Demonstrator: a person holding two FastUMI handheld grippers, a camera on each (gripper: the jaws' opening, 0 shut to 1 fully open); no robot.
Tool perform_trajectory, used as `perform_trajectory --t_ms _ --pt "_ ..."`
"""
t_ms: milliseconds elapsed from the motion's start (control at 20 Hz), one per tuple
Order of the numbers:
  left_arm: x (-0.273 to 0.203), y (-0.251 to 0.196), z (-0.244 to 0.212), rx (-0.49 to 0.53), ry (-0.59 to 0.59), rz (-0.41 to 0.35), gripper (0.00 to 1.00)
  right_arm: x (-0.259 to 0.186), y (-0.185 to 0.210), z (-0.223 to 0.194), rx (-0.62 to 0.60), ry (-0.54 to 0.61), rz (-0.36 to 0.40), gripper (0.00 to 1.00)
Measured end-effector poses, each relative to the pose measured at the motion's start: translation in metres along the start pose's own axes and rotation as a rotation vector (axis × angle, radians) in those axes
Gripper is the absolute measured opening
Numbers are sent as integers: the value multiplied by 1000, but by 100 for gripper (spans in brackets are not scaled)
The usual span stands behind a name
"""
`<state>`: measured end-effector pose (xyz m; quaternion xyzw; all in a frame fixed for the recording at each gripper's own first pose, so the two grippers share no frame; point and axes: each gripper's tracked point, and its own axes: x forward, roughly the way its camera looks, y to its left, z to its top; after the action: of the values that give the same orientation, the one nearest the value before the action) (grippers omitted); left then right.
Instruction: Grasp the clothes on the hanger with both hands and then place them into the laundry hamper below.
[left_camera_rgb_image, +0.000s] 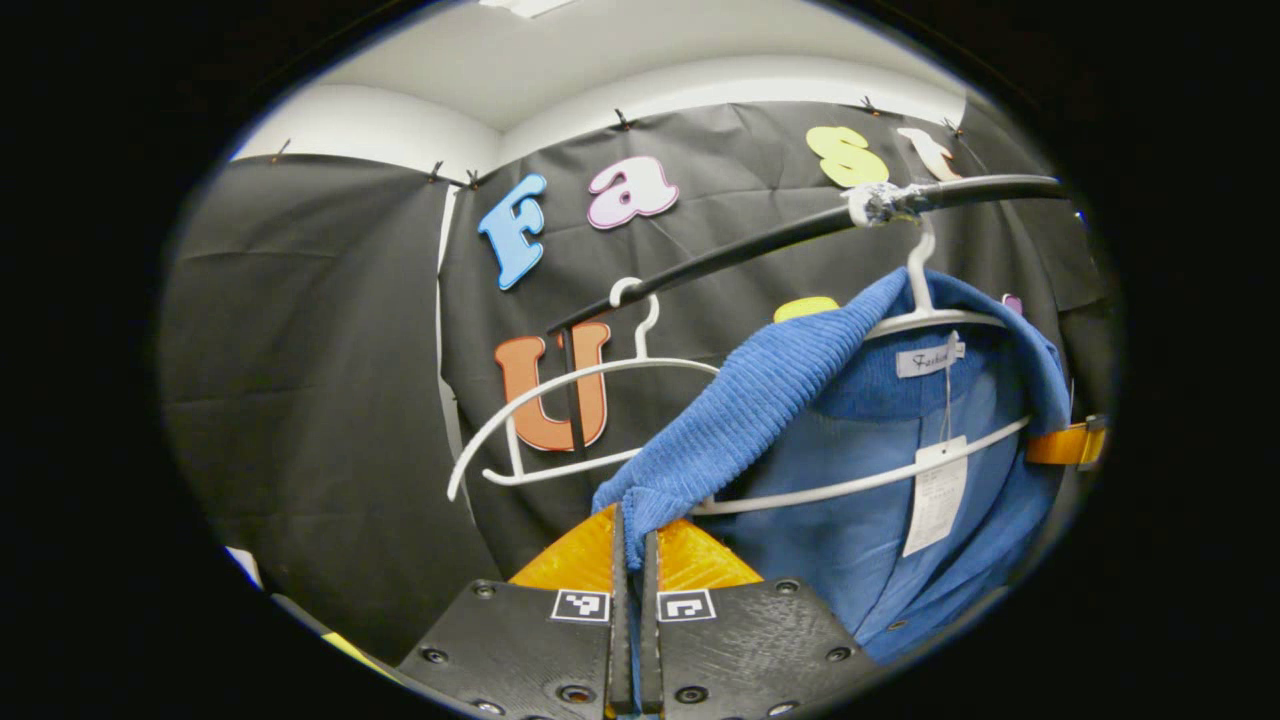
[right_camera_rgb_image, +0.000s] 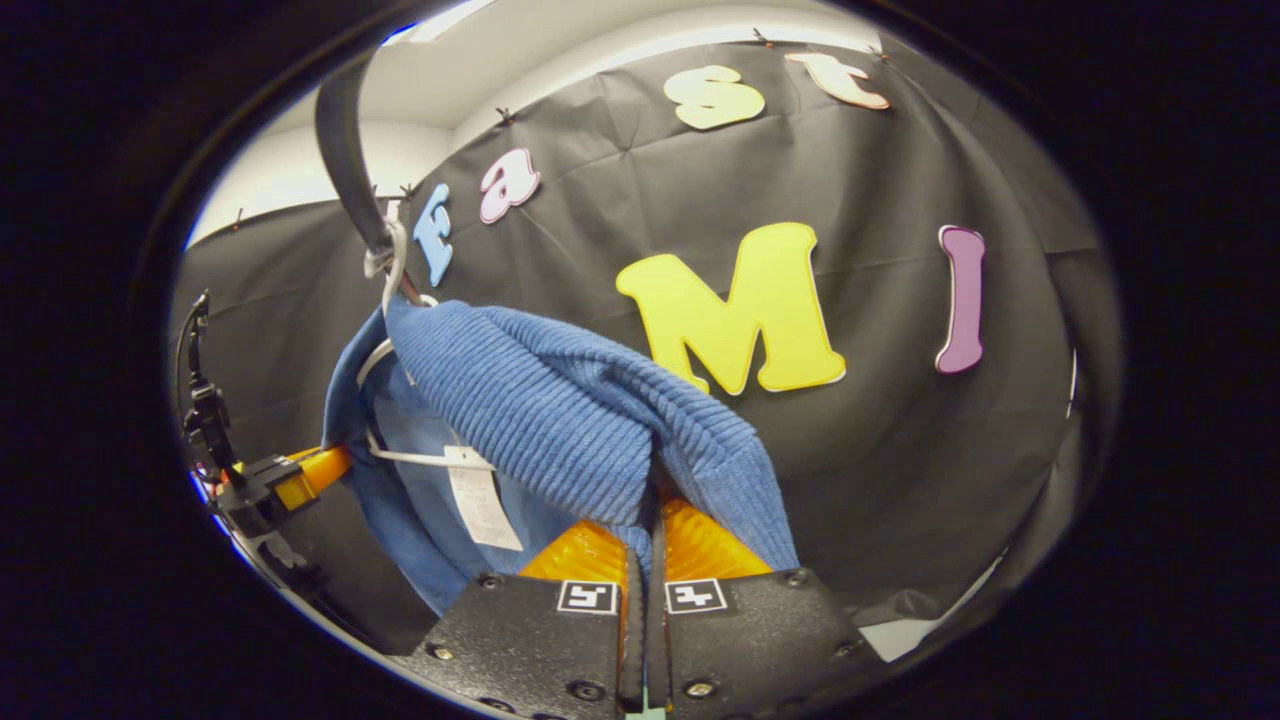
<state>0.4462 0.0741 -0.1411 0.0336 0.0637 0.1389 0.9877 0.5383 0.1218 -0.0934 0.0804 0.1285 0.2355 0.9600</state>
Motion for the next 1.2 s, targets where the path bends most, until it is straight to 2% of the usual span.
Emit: perform_trajectory --t_ms 100,300,700,950,1200 --pt "0 5 6 1 -10 10 4 -3 -5 9 -20 -7 -13 5" --pt "2 12 15 -19 -26 30 4 -11 -8 17 -48 -1 20 5" --pt "8 26 44 -14 -70 47 4 -22 -22 48 11 -38 26 5" --pt "10 25 45 -28 -56 42 4 -28 -19 60 25 -42 57 5" --pt "17 26 62 -50 -64 43 4 -33 -16 77 114 -81 120 5"
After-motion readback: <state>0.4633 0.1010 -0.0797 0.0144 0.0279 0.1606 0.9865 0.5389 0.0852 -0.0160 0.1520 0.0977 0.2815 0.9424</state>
